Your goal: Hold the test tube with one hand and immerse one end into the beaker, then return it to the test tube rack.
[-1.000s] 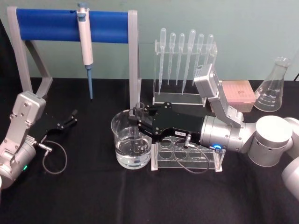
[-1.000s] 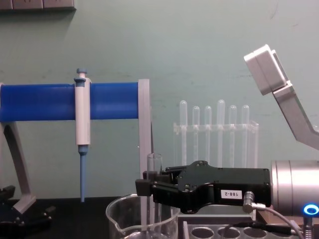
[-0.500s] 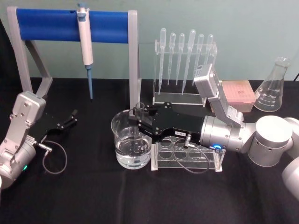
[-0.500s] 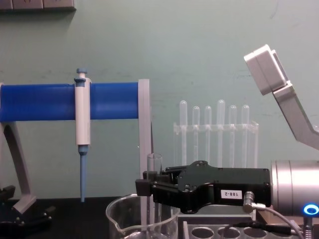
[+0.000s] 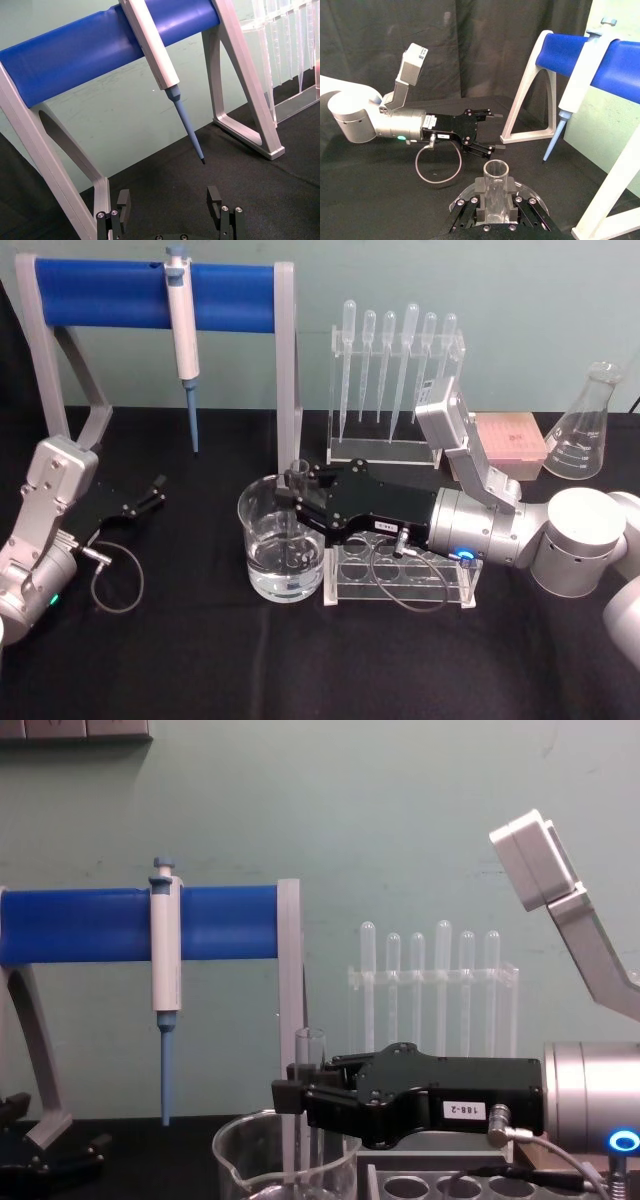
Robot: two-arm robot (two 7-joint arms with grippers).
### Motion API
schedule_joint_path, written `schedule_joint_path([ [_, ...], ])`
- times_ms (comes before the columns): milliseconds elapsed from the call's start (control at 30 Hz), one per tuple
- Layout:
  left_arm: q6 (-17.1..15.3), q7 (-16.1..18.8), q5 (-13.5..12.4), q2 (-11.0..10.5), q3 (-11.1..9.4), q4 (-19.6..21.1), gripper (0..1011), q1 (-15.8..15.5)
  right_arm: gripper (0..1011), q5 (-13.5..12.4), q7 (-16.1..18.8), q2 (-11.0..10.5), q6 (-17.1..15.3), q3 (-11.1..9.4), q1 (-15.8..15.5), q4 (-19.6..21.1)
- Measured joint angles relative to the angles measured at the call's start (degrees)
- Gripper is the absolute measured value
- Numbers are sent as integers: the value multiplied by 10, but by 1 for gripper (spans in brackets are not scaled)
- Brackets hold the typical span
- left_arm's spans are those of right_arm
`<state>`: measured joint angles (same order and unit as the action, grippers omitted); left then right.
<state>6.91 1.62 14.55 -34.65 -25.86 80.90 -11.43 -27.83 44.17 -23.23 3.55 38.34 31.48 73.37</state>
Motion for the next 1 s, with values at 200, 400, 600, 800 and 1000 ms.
schedule_joint_path([
  [200,0,0,0,0,0,0,1000,0,242,0,0,0,0,0,0,0],
  [400,0,0,0,0,0,0,1000,0,241,0,0,0,0,0,0,0],
  [600,0,0,0,0,0,0,1000,0,242,0,0,0,0,0,0,0],
  [800,0,0,0,0,0,0,1000,0,242,0,0,0,0,0,0,0],
  [1000,0,0,0,0,0,0,1000,0,242,0,0,0,0,0,0,0],
])
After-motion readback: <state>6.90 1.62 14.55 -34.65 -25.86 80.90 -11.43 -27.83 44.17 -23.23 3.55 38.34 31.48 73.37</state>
